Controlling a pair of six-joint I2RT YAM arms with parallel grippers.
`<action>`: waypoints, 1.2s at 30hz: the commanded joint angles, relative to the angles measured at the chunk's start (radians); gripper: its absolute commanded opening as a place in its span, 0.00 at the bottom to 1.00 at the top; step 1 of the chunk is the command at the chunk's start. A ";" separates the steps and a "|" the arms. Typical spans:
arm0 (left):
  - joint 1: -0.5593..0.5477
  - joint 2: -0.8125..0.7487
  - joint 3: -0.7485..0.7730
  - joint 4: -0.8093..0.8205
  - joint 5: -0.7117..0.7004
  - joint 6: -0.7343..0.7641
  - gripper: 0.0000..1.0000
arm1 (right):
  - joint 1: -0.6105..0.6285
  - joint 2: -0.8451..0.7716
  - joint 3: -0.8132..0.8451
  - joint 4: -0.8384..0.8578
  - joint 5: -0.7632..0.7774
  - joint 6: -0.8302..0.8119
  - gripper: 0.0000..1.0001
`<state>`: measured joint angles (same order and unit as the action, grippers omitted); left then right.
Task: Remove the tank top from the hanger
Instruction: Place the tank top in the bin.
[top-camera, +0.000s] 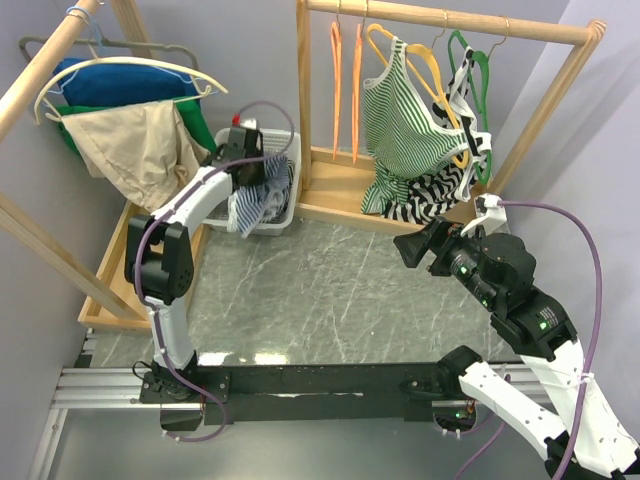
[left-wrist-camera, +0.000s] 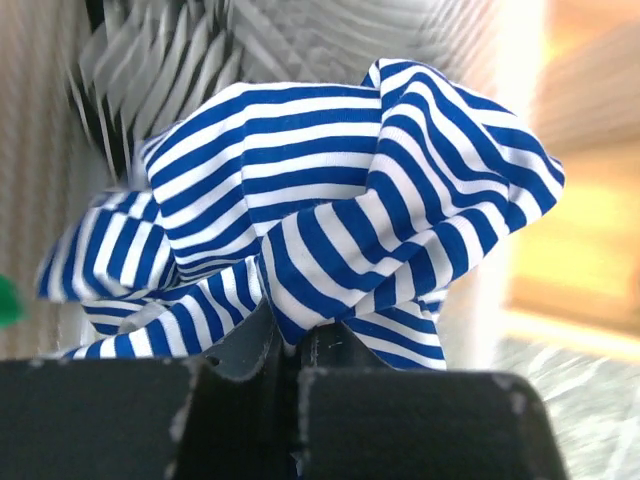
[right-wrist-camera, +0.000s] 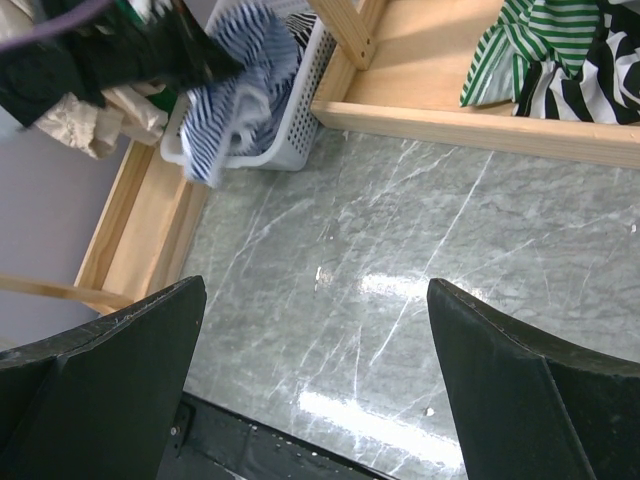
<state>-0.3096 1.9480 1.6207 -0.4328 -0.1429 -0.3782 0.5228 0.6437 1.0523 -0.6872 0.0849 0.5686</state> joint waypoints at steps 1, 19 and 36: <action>-0.008 -0.018 0.178 0.045 0.005 0.044 0.01 | -0.004 0.011 0.011 0.041 -0.005 0.001 1.00; -0.008 -0.046 -0.128 0.123 0.003 0.012 0.01 | -0.004 0.017 -0.011 0.049 -0.019 0.004 1.00; -0.051 -0.360 -0.197 0.065 0.072 -0.014 0.96 | -0.004 0.037 0.122 0.006 0.085 -0.041 1.00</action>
<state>-0.3355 1.7287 1.4174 -0.3607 -0.0891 -0.3794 0.5228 0.6617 1.0832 -0.6907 0.1150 0.5579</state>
